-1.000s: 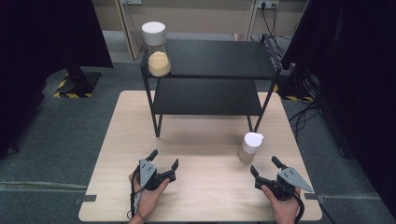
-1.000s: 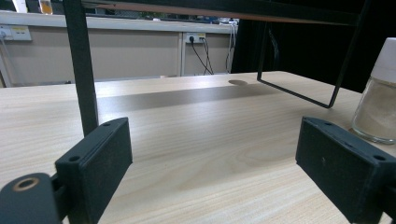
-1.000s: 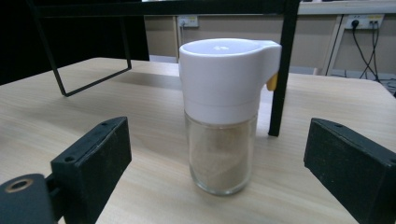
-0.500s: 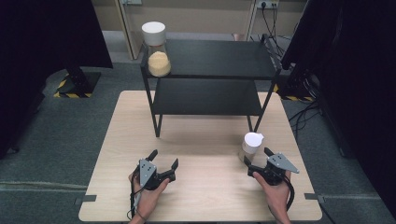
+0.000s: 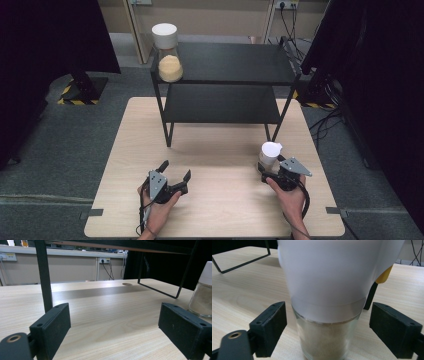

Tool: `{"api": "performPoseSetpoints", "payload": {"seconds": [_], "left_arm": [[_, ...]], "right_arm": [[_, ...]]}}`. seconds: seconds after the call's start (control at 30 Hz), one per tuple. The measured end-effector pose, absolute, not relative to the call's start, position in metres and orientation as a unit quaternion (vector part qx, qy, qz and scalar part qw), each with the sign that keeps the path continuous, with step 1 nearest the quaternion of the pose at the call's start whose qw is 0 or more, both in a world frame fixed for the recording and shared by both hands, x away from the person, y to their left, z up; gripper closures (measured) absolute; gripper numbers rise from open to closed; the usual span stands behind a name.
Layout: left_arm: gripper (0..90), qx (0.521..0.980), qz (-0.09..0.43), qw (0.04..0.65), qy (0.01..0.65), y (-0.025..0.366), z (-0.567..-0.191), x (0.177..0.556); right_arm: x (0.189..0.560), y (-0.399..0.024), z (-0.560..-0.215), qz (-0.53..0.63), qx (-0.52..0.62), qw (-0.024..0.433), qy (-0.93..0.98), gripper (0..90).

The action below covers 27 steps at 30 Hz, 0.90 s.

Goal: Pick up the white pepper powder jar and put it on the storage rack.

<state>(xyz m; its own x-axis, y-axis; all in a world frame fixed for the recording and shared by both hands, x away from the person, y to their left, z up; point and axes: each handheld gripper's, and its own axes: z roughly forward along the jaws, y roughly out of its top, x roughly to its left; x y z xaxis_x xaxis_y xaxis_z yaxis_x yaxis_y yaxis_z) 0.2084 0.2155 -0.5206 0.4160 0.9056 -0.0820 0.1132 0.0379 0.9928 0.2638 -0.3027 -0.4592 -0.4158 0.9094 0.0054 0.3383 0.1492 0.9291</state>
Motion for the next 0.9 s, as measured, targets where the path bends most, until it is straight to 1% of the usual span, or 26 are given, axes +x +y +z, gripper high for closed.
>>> {"api": "performPoseSetpoints", "payload": {"seconds": [0.17, 0.47, 0.9], "left_arm": [[10.3, 0.606, 0.339, 0.584, 0.421, 0.215, -0.520, 0.208], [10.3, 0.606, 0.339, 0.584, 0.420, 0.215, -0.520, 0.209], [10.3, 0.606, 0.340, 0.584, 0.419, 0.215, -0.521, 0.208]], "right_arm": [[0.268, -0.301, -0.459, 0.468, 0.448, 0.300, 0.700, 19.0], [0.271, -0.300, -0.463, 0.466, 0.443, 0.300, 0.705, 30.2], [0.260, -0.295, -0.469, 0.474, 0.439, 0.323, 0.691, 30.6]]}}
